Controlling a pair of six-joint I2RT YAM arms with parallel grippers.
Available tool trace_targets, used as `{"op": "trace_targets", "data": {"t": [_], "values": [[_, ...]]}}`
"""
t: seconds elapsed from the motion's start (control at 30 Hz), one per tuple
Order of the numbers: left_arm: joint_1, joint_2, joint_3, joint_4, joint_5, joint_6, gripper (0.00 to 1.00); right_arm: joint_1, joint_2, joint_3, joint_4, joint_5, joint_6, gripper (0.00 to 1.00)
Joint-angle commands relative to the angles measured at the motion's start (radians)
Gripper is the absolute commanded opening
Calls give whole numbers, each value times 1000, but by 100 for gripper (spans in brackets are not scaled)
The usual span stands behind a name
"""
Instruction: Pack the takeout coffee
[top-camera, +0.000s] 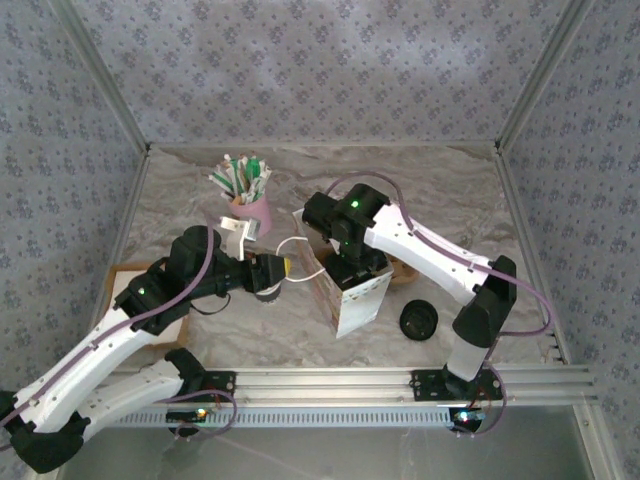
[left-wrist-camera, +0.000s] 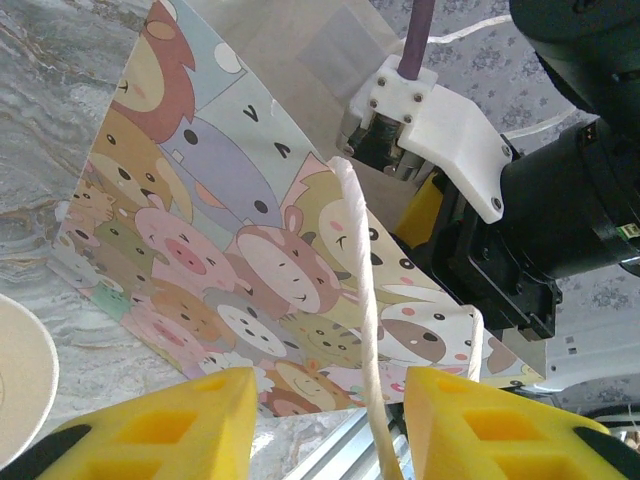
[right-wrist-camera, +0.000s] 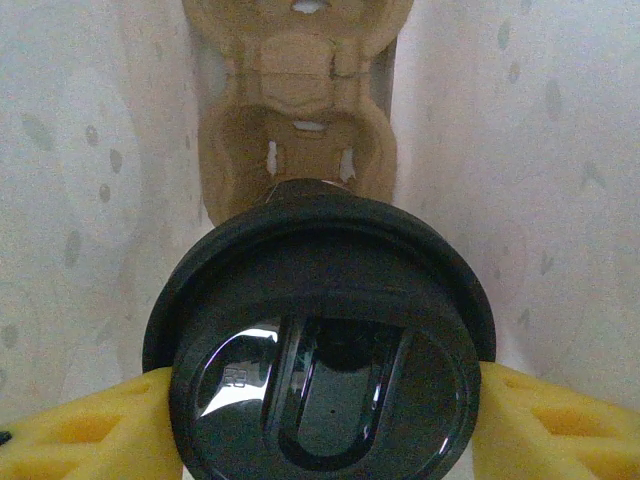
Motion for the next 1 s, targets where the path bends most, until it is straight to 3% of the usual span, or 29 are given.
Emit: {"op": "trace_targets", "data": {"t": [0.0, 0.97], "values": [[-4, -11, 2, -5, -12, -6, 44, -6, -32, -13, 1, -8, 12, 66], [-3, -10, -4, -9, -19, -12, 44, 8, -69, -50, 65, 26, 10, 66]]}}
